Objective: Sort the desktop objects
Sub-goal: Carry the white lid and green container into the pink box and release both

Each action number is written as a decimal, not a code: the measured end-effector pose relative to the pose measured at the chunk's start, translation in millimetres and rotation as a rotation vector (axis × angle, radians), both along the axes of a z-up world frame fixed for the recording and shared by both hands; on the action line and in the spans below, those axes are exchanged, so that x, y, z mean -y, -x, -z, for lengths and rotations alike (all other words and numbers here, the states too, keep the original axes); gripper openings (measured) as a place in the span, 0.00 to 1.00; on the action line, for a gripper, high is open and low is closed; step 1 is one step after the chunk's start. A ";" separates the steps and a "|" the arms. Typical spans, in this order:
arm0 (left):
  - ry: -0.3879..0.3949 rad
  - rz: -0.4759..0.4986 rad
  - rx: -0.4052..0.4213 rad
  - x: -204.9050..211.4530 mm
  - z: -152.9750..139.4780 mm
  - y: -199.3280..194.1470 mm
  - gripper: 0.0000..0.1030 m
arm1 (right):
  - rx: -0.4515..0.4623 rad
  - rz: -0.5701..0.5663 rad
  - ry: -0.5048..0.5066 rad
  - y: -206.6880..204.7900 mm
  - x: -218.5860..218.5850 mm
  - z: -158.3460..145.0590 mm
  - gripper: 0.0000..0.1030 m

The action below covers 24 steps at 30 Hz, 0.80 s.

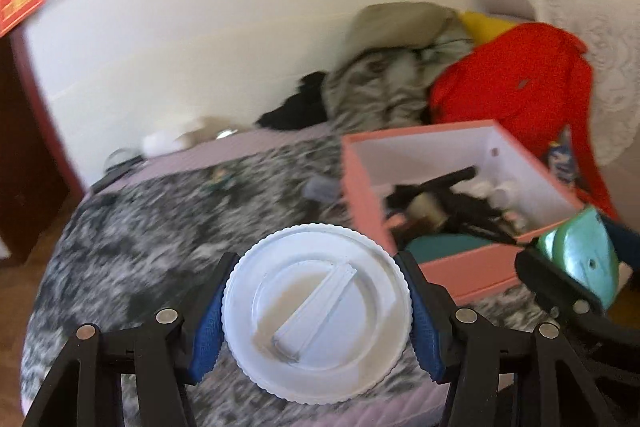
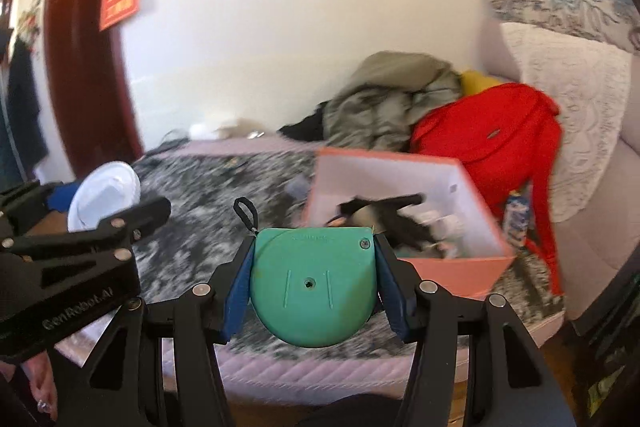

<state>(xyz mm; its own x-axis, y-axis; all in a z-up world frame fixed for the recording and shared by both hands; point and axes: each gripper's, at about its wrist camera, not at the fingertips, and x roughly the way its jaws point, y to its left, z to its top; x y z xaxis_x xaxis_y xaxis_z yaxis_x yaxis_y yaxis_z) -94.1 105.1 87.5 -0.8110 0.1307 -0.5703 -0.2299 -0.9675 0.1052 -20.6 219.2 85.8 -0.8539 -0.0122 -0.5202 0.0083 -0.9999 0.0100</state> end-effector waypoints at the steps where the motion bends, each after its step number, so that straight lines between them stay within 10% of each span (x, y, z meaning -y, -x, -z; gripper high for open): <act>1: 0.001 0.014 -0.002 -8.5 -3.2 4.3 0.63 | -0.012 0.020 0.000 2.8 -12.0 -4.9 0.57; 15: -0.067 0.176 -0.032 -107.2 -39.6 142.1 0.64 | -0.110 0.235 -0.008 108.9 -145.0 -58.3 0.57; 18: -0.070 0.226 0.064 -118.6 -15.3 184.7 0.84 | -0.078 0.248 0.008 153.2 -161.4 -44.6 0.59; 21: -0.027 0.234 0.143 -118.7 8.8 217.5 0.84 | 0.005 0.308 -0.016 193.6 -172.9 -17.4 0.86; 24: -0.042 0.188 0.146 -98.3 14.5 233.4 0.84 | 0.039 0.336 -0.026 213.2 -178.2 1.6 0.87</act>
